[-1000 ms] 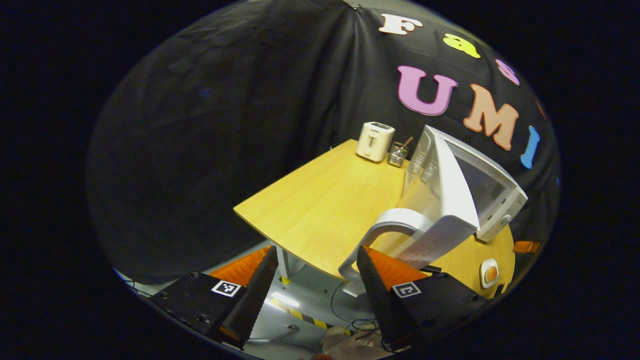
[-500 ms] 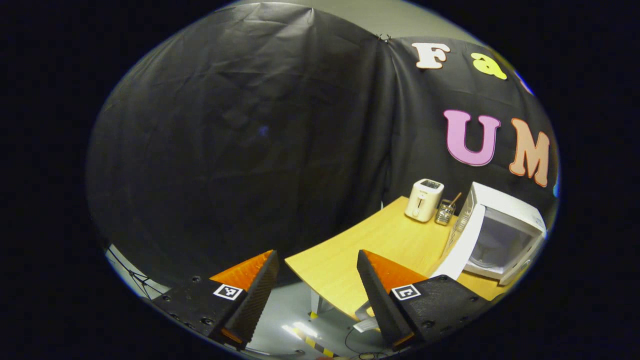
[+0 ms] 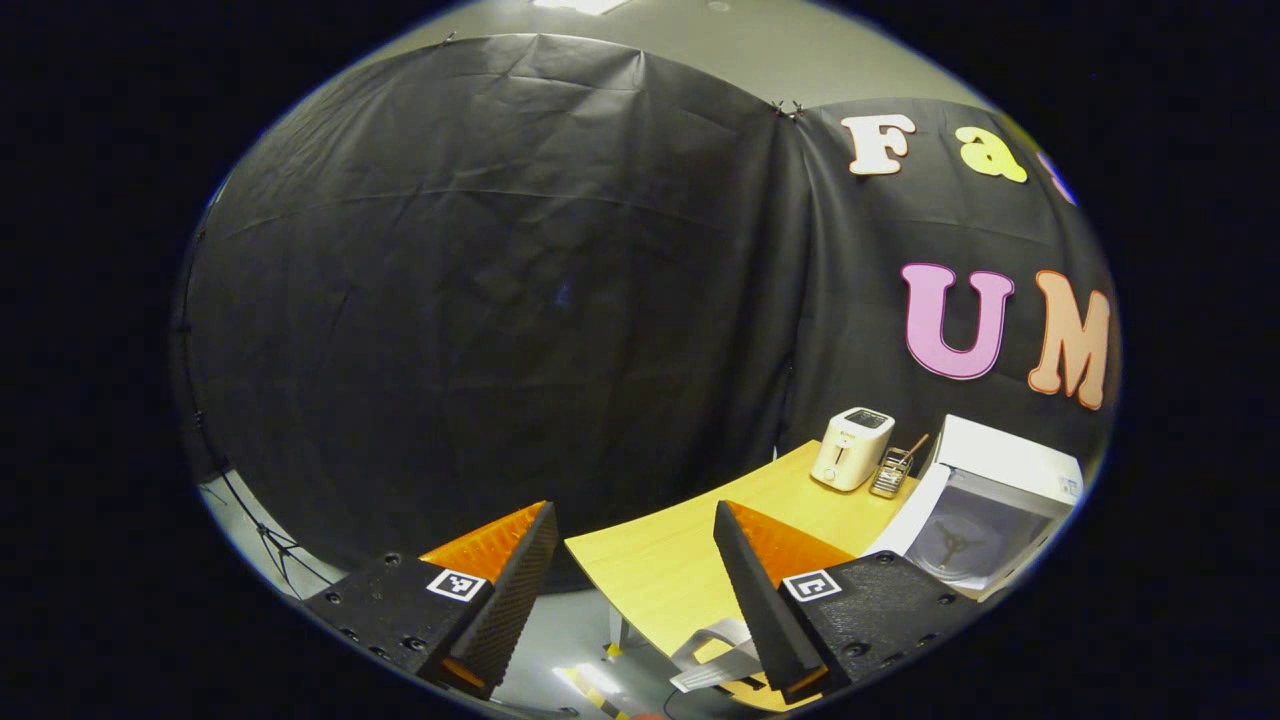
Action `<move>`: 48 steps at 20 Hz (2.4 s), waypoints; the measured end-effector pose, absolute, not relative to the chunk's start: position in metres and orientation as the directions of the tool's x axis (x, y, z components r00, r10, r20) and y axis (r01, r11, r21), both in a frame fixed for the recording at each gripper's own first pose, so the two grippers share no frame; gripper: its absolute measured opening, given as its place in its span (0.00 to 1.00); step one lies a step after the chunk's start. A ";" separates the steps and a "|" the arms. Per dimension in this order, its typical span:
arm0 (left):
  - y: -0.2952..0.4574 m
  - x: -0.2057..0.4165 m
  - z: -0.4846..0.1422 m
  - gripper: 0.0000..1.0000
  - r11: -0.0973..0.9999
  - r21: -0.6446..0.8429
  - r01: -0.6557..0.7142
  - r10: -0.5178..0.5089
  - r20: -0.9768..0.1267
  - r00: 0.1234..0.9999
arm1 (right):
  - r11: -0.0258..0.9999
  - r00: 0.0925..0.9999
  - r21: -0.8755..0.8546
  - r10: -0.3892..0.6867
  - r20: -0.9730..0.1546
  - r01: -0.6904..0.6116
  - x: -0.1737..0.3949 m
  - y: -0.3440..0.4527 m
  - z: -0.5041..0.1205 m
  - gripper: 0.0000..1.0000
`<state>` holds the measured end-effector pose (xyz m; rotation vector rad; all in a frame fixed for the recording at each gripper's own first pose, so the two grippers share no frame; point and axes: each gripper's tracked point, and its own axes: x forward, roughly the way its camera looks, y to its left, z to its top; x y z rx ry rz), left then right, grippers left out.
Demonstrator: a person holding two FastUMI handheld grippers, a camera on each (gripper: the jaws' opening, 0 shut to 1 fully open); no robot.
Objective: Open the microwave oven with the left hand, put the food in, and close the microwave oven.
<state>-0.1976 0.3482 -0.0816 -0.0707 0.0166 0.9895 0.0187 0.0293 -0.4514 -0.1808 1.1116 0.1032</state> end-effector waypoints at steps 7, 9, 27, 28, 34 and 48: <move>0.341 -0.199 -0.084 0.93 0.497 -0.023 -0.868 0.866 -0.053 0.497 | 0.960 0.378 -0.109 -0.004 -0.926 -0.258 0.014 0.028 -0.465 0.89; 0.336 -0.200 -0.086 0.93 0.491 -0.022 -0.871 0.869 -0.061 0.491 | 0.958 0.359 -0.105 -0.003 -0.933 -0.266 0.012 0.028 -0.467 0.92; 0.365 -0.151 -0.111 0.92 0.706 -0.003 -0.709 0.701 -0.141 0.699 | 0.979 0.431 0.057 0.139 -0.892 -0.198 -0.018 0.133 -0.427 0.78; 0.364 -0.144 -0.114 0.92 0.727 -0.011 -0.686 0.677 -0.155 0.720 | 0.979 0.442 0.091 0.165 -0.882 -0.183 -0.019 0.150 -0.423 0.78; 0.360 -0.114 -0.130 0.92 0.839 -0.034 -0.543 0.527 -0.197 0.826 | 0.952 0.546 0.285 0.300 -0.783 -0.115 -0.005 0.245 -0.389 0.78; 0.348 -0.108 -0.170 0.93 0.921 -0.127 -0.369 0.315 -0.316 0.895 | 0.795 0.878 0.604 0.258 -0.404 0.045 0.121 0.328 -0.341 0.72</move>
